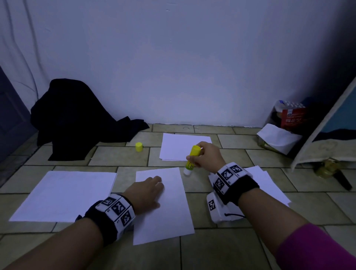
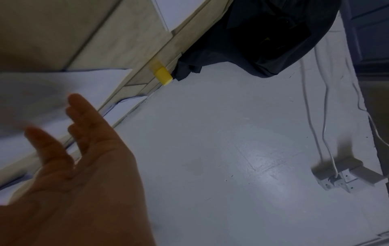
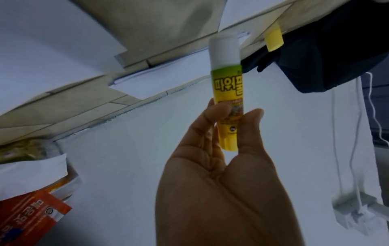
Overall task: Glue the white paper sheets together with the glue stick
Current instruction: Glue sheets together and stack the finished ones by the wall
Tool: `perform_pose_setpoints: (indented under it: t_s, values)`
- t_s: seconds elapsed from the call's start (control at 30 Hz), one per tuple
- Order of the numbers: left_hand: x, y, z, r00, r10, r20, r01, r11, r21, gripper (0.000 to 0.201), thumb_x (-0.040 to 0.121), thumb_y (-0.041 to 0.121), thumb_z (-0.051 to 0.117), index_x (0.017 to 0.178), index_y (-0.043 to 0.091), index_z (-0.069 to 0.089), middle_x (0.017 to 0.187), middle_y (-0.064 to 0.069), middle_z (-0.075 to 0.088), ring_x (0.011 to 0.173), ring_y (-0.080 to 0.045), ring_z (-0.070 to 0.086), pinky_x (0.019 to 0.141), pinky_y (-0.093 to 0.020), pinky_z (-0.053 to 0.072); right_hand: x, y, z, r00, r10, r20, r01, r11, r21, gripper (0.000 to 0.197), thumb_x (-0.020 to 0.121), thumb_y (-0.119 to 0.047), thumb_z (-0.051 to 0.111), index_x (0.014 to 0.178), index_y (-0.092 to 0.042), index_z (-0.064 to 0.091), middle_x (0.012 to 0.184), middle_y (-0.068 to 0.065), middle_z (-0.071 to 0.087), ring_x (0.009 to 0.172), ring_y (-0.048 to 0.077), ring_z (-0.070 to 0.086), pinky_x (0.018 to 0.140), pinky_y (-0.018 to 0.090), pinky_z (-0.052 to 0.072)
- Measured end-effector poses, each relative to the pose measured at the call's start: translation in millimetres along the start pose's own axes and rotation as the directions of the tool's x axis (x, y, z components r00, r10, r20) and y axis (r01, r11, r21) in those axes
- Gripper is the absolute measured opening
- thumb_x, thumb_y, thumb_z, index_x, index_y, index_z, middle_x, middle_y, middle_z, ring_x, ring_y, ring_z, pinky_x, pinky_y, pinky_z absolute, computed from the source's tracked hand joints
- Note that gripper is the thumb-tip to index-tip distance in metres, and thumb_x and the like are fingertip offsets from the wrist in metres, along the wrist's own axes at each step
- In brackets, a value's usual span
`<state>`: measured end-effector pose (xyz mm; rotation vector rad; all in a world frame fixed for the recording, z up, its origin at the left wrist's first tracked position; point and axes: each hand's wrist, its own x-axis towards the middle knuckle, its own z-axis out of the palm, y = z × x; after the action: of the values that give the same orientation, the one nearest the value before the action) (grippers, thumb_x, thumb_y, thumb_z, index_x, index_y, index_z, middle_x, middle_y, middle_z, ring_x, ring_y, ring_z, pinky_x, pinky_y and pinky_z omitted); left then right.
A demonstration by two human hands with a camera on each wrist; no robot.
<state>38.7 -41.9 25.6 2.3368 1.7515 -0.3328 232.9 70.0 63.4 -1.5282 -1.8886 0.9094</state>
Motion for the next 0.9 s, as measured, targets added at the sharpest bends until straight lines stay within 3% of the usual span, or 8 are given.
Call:
perform_pose_setpoints:
  t_s: [0.07, 0.13, 0.27, 0.37, 0.5, 0.63, 0.9]
  values:
    - [0, 0, 1, 1.0, -0.016, 0.012, 0.016, 1.0, 0.023, 0.047, 0.097, 0.035, 0.048, 0.137, 0.014, 0.04, 0.142, -0.003, 0.035, 0.128, -0.02, 0.038, 0.094, -0.036, 0.043, 5, -2, 10, 1.0, -0.014, -0.005, 0.013, 0.998, -0.056, 0.026, 0.078, -0.021, 0.077, 0.093, -0.014, 0.056, 0.094, 0.005, 0.059, 0.085, 0.019, 0.057, 0.075, 0.033, 0.052]
    - [3, 2, -1, 0.998, -0.061, 0.024, 0.059, 0.997, 0.057, 0.042, 0.097, 0.035, 0.046, 0.134, 0.014, 0.043, 0.136, -0.006, 0.04, 0.123, -0.023, 0.042, 0.088, -0.037, 0.044, 9, -6, 21, 0.999, -0.027, 0.019, 0.028, 0.998, -0.056, 0.028, 0.08, -0.019, 0.073, 0.102, -0.011, 0.058, 0.103, 0.009, 0.06, 0.094, 0.023, 0.059, 0.082, 0.037, 0.053]
    - [5, 7, 1, 0.997, -0.075, 0.014, 0.074, 0.994, 0.075, 0.039, 0.097, 0.03, 0.047, 0.129, 0.009, 0.047, 0.131, -0.007, 0.04, 0.119, -0.022, 0.042, 0.072, -0.031, 0.036, 15, -17, 44, 0.993, -0.093, 0.078, 0.1, 0.992, -0.081, 0.03, 0.085, -0.015, 0.066, 0.113, -0.007, 0.057, 0.112, 0.014, 0.061, 0.102, 0.027, 0.058, 0.076, 0.028, 0.045]
    - [4, 9, 3, 0.996, -0.087, -0.001, 0.087, 0.996, 0.0, 0.042, 0.098, 0.028, 0.048, 0.133, 0.007, 0.043, 0.135, -0.007, 0.038, 0.12, -0.022, 0.042, 0.078, -0.032, 0.04, 17, -24, 59, 0.982, -0.125, 0.141, 0.138, 0.986, -0.092, 0.029, 0.087, -0.012, 0.062, 0.115, -0.005, 0.056, 0.113, 0.018, 0.061, 0.103, 0.031, 0.058, 0.074, 0.026, 0.043]
    - [4, 7, 2, 0.996, -0.09, 0.018, 0.09, 0.995, -0.048, 0.044, 0.097, 0.028, 0.05, 0.134, 0.006, 0.043, 0.136, -0.008, 0.039, 0.122, -0.023, 0.043, 0.09, -0.037, 0.045, 18, -34, 69, 0.962, -0.154, 0.225, 0.196, 0.964, -0.179, 0.031, 0.089, -0.012, 0.059, 0.117, -0.003, 0.053, 0.113, 0.021, 0.06, 0.104, 0.034, 0.056, 0.078, 0.033, 0.046]
    - [5, 5, -4, 0.995, -0.098, 0.027, 0.099, 0.995, -0.033, 0.043, 0.095, 0.031, 0.052, 0.131, 0.008, 0.048, 0.134, -0.007, 0.042, 0.119, -0.023, 0.047, 0.093, -0.037, 0.046, 15, -44, 58, 0.932, -0.162, 0.324, 0.268, 0.911, -0.315, 0.032, 0.09, -0.011, 0.057, 0.12, -0.003, 0.052, 0.116, 0.022, 0.059, 0.108, 0.034, 0.054, 0.083, 0.037, 0.046]
    - [11, -4, -9, 0.998, -0.062, 0.025, 0.063, 0.998, -0.023, 0.054, 0.091, 0.04, 0.057, 0.135, 0.013, 0.044, 0.134, -0.004, 0.044, 0.119, -0.021, 0.048, 0.095, -0.034, 0.045, -15, -29, 14, 0.852, -0.14, 0.505, 0.394, 0.807, -0.441, 0.032, 0.089, -0.016, 0.059, 0.12, -0.008, 0.052, 0.114, 0.017, 0.058, 0.106, 0.029, 0.054, 0.078, 0.03, 0.044]
